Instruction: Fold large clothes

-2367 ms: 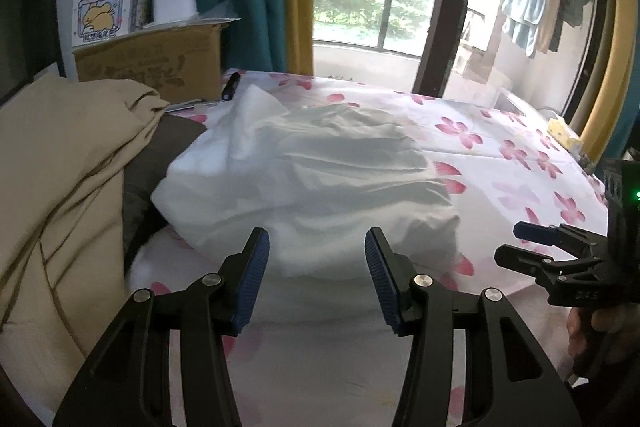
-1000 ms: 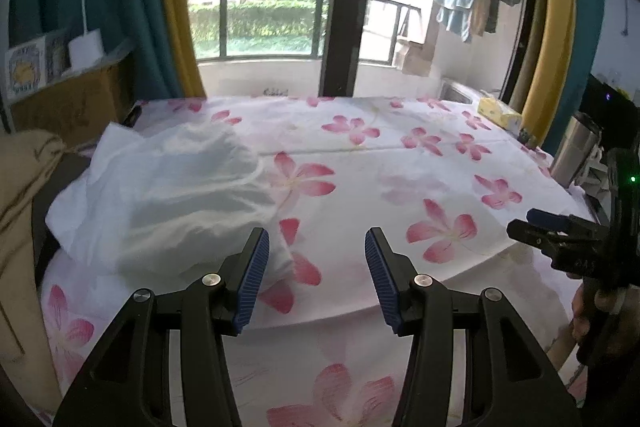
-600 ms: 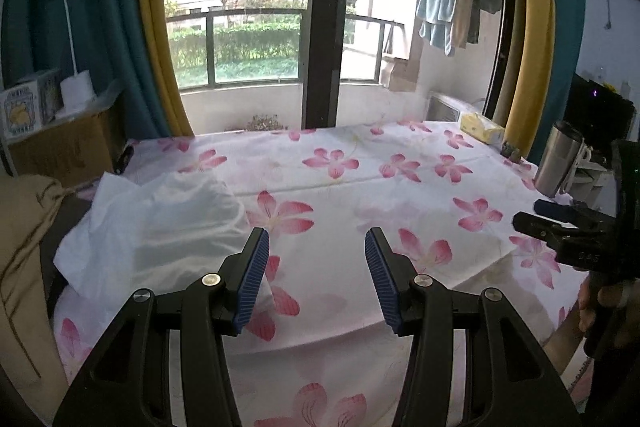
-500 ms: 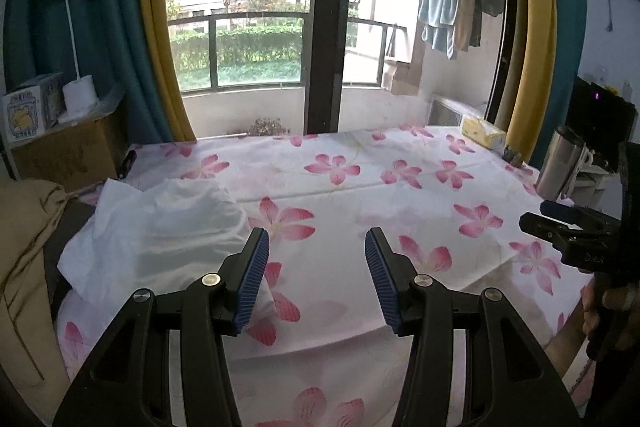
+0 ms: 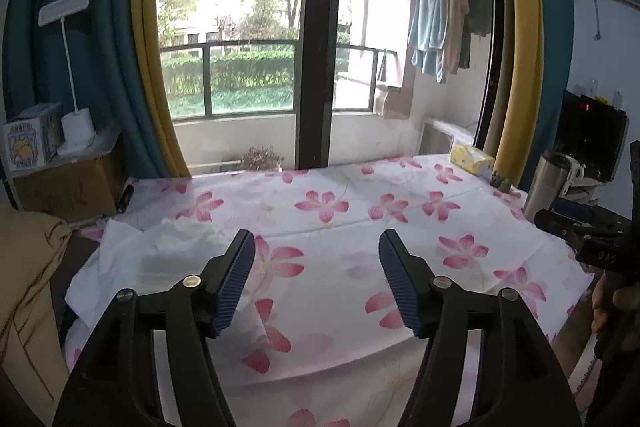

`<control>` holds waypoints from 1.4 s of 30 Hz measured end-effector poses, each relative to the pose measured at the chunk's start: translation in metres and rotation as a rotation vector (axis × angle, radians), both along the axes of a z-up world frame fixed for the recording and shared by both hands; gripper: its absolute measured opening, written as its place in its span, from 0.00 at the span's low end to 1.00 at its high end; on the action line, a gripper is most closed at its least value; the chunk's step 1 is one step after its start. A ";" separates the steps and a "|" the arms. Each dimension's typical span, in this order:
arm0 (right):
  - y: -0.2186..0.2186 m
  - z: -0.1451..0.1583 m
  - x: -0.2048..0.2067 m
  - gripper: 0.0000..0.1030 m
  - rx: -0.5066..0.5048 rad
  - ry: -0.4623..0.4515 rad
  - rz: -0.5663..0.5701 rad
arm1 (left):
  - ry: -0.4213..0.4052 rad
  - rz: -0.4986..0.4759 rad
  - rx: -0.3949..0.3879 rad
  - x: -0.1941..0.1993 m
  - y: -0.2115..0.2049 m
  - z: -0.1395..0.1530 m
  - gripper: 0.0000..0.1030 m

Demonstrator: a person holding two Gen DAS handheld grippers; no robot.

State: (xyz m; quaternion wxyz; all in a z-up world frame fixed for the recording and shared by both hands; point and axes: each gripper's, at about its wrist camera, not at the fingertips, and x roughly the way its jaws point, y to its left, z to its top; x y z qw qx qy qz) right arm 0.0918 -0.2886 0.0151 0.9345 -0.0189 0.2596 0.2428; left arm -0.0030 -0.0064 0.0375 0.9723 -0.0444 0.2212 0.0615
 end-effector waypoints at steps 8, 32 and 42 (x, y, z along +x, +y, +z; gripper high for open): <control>-0.009 0.027 -0.009 0.77 0.025 -0.074 -0.012 | -0.046 0.002 0.004 -0.004 -0.001 0.017 0.68; -0.017 0.090 -0.054 0.97 0.036 -0.271 -0.044 | -0.165 0.157 0.068 -0.043 0.011 0.067 0.84; -0.021 0.080 -0.050 0.98 0.012 -0.243 -0.092 | -0.169 0.122 0.074 -0.046 0.010 0.059 0.84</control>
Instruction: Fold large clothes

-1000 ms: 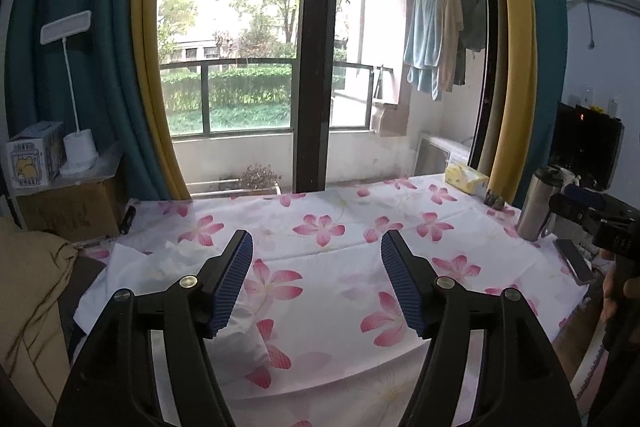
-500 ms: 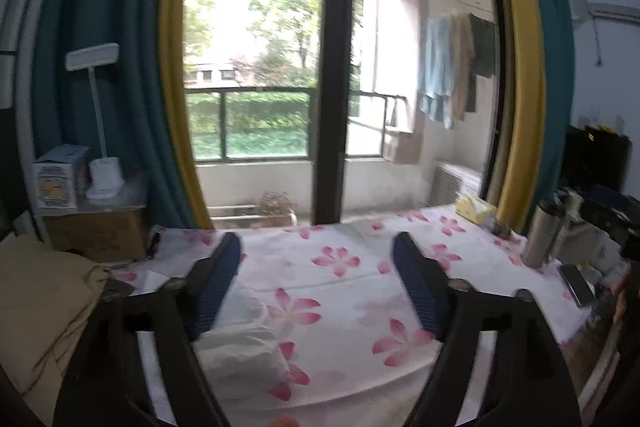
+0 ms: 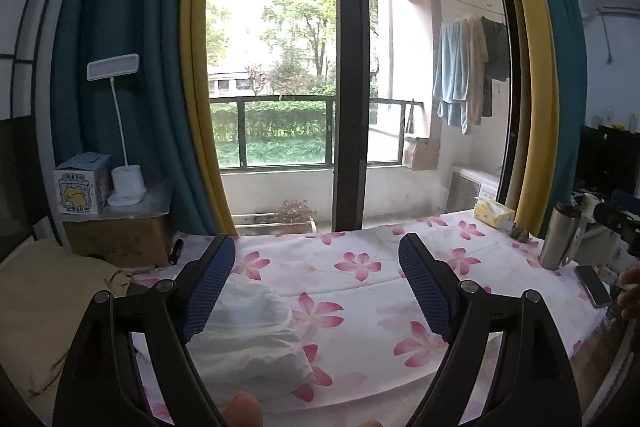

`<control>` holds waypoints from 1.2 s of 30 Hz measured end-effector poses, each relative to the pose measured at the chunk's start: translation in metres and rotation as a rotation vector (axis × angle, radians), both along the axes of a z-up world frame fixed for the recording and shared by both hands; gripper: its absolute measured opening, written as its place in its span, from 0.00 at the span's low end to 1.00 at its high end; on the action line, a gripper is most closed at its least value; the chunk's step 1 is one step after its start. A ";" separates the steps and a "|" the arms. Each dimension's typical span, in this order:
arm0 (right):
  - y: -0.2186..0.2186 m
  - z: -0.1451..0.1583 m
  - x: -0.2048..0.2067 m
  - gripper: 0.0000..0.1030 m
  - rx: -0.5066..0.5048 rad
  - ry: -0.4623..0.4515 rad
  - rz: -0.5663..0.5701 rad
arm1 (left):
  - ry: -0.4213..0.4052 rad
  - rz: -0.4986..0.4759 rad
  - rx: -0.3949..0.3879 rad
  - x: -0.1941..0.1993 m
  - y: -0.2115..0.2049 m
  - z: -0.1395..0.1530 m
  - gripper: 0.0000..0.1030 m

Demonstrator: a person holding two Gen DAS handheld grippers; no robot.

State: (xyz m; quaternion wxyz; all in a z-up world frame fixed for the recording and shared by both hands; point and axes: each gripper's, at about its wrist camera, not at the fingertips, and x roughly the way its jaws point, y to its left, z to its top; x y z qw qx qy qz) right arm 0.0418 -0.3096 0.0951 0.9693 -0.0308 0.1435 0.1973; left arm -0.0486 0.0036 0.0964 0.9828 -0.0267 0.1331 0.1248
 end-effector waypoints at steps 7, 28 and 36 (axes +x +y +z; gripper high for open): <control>-0.003 -0.004 0.004 0.98 -0.014 0.018 -0.011 | 0.003 0.001 -0.041 0.001 0.007 -0.006 0.84; 0.001 -0.007 0.006 0.98 -0.021 0.027 -0.006 | 0.024 -0.003 -0.044 0.000 0.010 -0.016 0.84; 0.002 -0.007 0.006 0.98 -0.025 0.030 -0.003 | 0.019 -0.002 -0.052 -0.001 0.012 -0.019 0.84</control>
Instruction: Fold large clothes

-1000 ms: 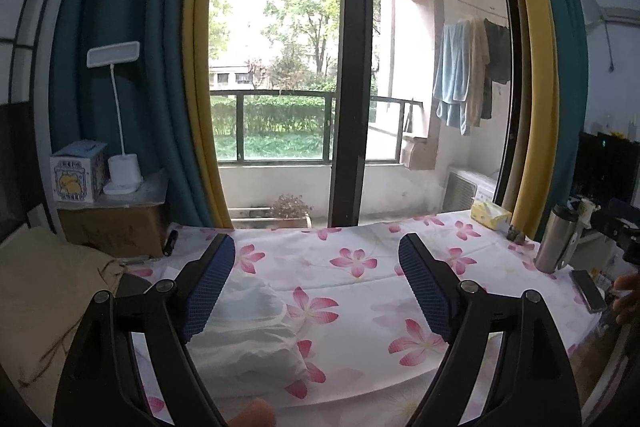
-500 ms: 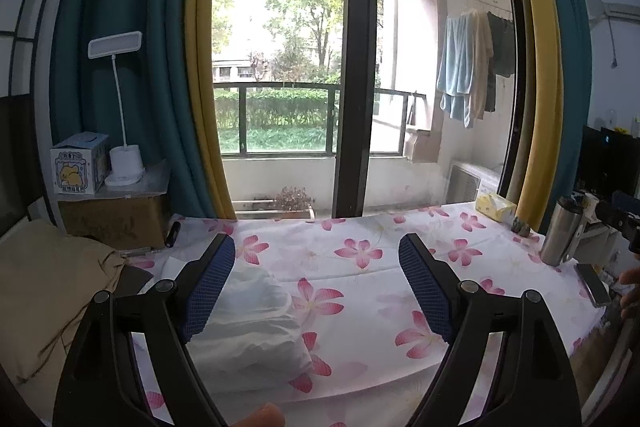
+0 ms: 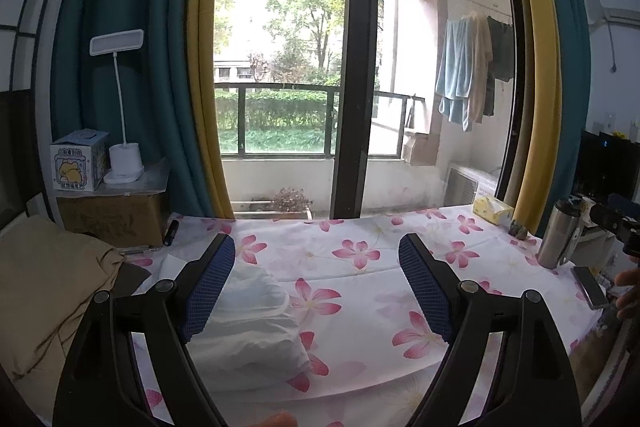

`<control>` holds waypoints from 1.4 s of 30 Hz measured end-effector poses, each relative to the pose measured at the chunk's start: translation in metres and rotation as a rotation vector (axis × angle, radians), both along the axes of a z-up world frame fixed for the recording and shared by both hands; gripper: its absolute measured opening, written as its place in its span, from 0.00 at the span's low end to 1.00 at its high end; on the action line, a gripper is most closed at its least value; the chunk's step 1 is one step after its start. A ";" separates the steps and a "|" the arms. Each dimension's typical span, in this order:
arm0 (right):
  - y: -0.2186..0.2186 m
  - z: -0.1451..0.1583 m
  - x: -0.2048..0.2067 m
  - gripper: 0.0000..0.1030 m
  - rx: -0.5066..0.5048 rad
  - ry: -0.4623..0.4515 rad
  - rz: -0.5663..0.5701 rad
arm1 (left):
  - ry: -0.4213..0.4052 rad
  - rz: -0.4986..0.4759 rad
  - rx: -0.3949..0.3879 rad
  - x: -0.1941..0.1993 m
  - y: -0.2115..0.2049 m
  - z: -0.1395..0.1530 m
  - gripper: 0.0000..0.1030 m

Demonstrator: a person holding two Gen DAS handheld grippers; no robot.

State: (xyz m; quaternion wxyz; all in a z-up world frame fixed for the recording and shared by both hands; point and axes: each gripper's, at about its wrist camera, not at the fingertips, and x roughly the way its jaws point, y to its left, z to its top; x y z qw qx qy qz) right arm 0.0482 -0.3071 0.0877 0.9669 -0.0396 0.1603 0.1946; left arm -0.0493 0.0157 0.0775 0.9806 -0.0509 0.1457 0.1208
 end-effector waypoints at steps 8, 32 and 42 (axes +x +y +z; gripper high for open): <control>0.001 0.000 0.002 0.98 -0.001 0.005 -0.002 | -0.003 0.013 0.009 0.000 -0.001 -0.001 0.84; 0.007 -0.004 0.004 0.98 -0.012 0.014 0.003 | -0.004 0.002 -0.008 -0.002 0.004 -0.002 0.84; 0.008 -0.006 0.006 0.98 -0.017 0.017 0.006 | 0.006 -0.008 -0.019 0.000 0.005 -0.003 0.84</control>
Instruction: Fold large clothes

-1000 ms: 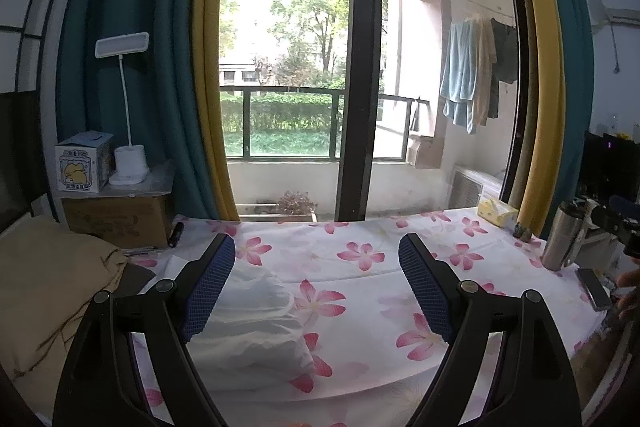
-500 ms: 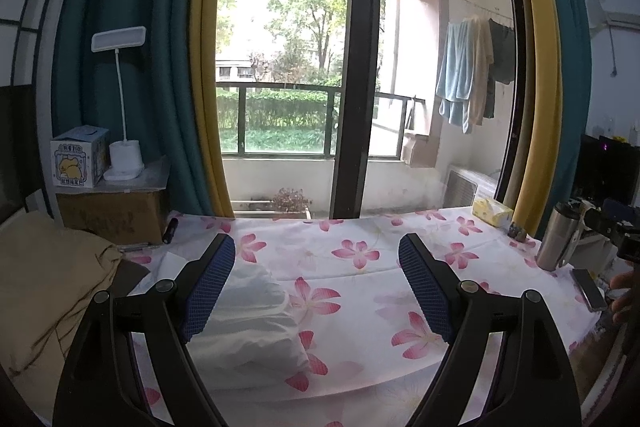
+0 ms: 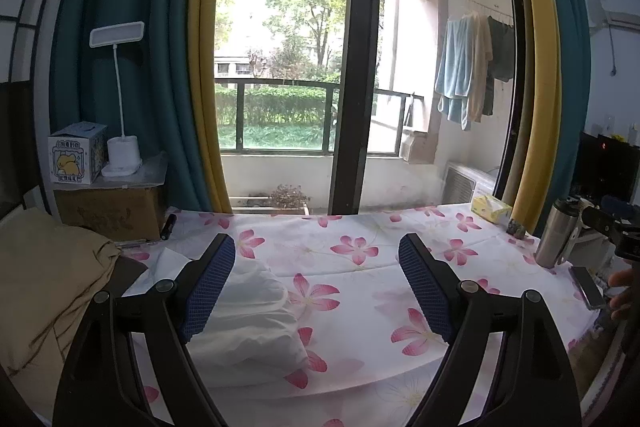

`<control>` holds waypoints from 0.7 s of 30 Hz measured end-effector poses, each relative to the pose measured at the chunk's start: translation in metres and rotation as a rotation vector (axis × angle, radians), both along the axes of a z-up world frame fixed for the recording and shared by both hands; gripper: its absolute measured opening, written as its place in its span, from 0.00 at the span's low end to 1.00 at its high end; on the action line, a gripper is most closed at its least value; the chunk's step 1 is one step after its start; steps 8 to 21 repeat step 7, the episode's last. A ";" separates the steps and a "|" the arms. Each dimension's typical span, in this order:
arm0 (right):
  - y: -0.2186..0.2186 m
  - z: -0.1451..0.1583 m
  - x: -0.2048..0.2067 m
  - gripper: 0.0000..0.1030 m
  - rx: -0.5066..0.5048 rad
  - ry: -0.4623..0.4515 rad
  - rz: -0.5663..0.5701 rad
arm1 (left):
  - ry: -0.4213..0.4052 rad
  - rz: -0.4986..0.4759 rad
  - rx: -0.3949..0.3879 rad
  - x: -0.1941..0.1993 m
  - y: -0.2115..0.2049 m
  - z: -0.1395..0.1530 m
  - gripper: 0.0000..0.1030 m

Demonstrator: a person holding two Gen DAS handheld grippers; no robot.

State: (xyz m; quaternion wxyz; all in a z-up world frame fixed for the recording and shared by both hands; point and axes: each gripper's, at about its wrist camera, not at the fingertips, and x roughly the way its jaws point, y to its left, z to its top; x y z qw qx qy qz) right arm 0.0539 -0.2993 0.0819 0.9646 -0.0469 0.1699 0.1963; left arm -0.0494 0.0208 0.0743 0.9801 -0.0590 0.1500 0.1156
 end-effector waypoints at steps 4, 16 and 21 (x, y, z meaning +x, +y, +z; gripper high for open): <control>0.000 -0.001 0.002 0.98 -0.001 0.004 0.000 | -0.001 -0.004 -0.003 0.000 0.000 -0.001 0.84; 0.000 -0.002 0.003 0.98 -0.003 0.007 0.002 | 0.000 -0.007 -0.004 0.000 0.000 -0.001 0.84; 0.000 -0.002 0.003 0.98 -0.003 0.007 0.002 | 0.000 -0.007 -0.004 0.000 0.000 -0.001 0.84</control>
